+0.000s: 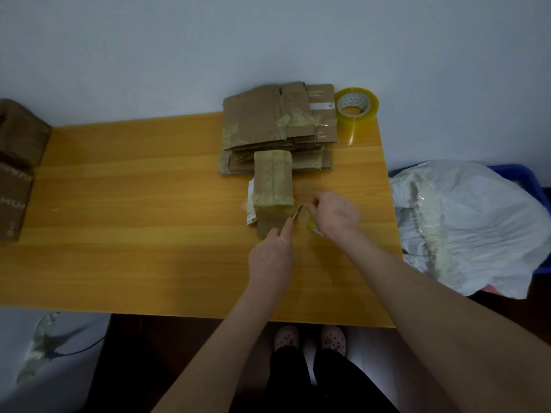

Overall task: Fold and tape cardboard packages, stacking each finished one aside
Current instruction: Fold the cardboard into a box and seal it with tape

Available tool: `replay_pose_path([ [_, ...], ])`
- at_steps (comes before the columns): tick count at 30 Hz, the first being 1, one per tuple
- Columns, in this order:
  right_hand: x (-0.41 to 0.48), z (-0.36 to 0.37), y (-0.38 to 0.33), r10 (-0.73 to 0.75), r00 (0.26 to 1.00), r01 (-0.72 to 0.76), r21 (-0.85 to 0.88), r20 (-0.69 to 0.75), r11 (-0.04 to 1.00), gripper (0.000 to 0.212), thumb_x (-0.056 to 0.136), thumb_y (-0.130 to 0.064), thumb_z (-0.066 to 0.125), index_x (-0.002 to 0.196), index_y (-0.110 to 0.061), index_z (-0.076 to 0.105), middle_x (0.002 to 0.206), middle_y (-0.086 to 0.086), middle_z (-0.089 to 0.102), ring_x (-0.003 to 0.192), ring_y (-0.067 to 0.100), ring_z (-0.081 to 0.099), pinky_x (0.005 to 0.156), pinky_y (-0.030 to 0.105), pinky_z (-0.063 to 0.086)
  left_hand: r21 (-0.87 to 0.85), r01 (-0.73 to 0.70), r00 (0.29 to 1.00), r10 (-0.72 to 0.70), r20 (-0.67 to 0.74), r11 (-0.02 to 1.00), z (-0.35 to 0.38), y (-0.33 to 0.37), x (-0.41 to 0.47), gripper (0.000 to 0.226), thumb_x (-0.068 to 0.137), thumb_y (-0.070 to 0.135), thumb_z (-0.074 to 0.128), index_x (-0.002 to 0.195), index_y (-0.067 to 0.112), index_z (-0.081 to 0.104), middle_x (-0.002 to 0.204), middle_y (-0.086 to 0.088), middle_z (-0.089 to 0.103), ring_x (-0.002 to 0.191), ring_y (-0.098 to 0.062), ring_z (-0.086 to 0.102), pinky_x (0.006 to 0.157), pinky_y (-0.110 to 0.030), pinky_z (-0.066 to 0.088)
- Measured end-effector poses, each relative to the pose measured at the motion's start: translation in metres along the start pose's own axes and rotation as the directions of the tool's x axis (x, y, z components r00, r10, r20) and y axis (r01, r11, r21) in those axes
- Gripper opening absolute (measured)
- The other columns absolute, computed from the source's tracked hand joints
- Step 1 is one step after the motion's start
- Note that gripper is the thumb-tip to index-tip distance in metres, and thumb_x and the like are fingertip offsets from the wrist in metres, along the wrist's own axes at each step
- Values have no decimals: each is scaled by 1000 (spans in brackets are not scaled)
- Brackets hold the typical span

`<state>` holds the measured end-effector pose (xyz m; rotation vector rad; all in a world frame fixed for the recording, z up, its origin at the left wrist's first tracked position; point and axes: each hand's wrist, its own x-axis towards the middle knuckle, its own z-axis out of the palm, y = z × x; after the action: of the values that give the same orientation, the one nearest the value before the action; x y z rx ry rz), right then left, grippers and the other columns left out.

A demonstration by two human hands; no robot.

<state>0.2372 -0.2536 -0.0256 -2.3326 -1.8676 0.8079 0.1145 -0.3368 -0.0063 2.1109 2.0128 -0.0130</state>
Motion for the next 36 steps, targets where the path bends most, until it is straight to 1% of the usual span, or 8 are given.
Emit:
replay_pose_path([
  [5, 0, 1, -8, -44, 999, 43, -35, -18, 998, 22, 99, -36, 44, 101, -25, 62, 104, 4, 66, 96, 27, 61, 65, 31, 42, 10, 7, 1000, -7, 29, 1000, 1, -3, 9, 59, 98, 6, 43, 151, 22, 22, 112, -6, 57, 89, -24, 62, 61, -27, 38],
  [11, -5, 0, -8, -70, 997, 67, -81, -35, 994, 20, 99, -36, 44, 100, -27, 62, 99, 2, 66, 85, 23, 58, 62, 31, 41, 19, -5, 999, 4, 47, 1000, -2, 3, 19, 57, 96, 0, 40, 148, 19, 28, 106, -10, 59, 91, -28, 63, 67, -31, 44],
  [17, -6, -2, -6, -40, 999, 38, -78, -30, 996, 22, 99, -36, 44, 105, -27, 63, 103, 3, 67, 94, 25, 62, 65, 30, 40, -2, -30, 999, 30, 40, 1000, -8, 7, 23, 45, 96, 2, 43, 139, 15, 41, 102, -9, 61, 87, -24, 61, 61, -29, 39],
  [20, -4, -4, -2, -10, 999, 7, -49, -42, 999, 23, 99, -35, 45, 105, -25, 65, 103, 4, 67, 95, 26, 62, 65, 31, 42, -41, -23, 1000, 22, -11, 999, -7, 0, 14, 50, 98, 7, 43, 145, 20, 34, 101, -5, 61, 87, -23, 62, 62, -27, 40],
  [27, -6, -4, -6, -40, 998, 36, -58, -55, 998, 23, 99, -33, 43, 103, -25, 65, 101, 4, 67, 92, 26, 62, 62, 30, 40, 1, -29, 999, 29, 25, 1000, -5, 1, 9, 54, 98, 5, 41, 148, 20, 29, 108, -7, 61, 91, -24, 63, 63, -28, 41],
  [31, -8, -2, -6, -61, 996, 56, -89, -58, 994, 21, 99, -32, 44, 100, -25, 64, 99, 5, 67, 90, 27, 62, 61, 30, 39, 21, -42, 999, 42, 21, 999, -7, 4, 11, 47, 96, 3, 41, 141, 17, 39, 102, -8, 62, 89, -24, 63, 61, -27, 38],
  [34, -11, -2, -7, -78, 994, 70, -108, -72, 992, 21, 99, -33, 43, 99, -25, 62, 97, 4, 67, 88, 26, 62, 61, 31, 38, 23, -31, 998, 29, 58, 999, -5, 5, 14, 41, 94, -1, 42, 132, 14, 46, 101, -10, 62, 90, -26, 62, 62, -30, 41],
  [36, -12, -3, -9, -84, 993, 75, -98, -84, 992, 22, 100, -34, 42, 98, -25, 62, 97, 3, 67, 89, 26, 62, 61, 31, 39, 9, -17, 999, 16, 50, 1000, -2, 3, 16, 43, 94, -1, 41, 134, 15, 46, 103, -10, 63, 93, -27, 62, 67, -32, 45],
])
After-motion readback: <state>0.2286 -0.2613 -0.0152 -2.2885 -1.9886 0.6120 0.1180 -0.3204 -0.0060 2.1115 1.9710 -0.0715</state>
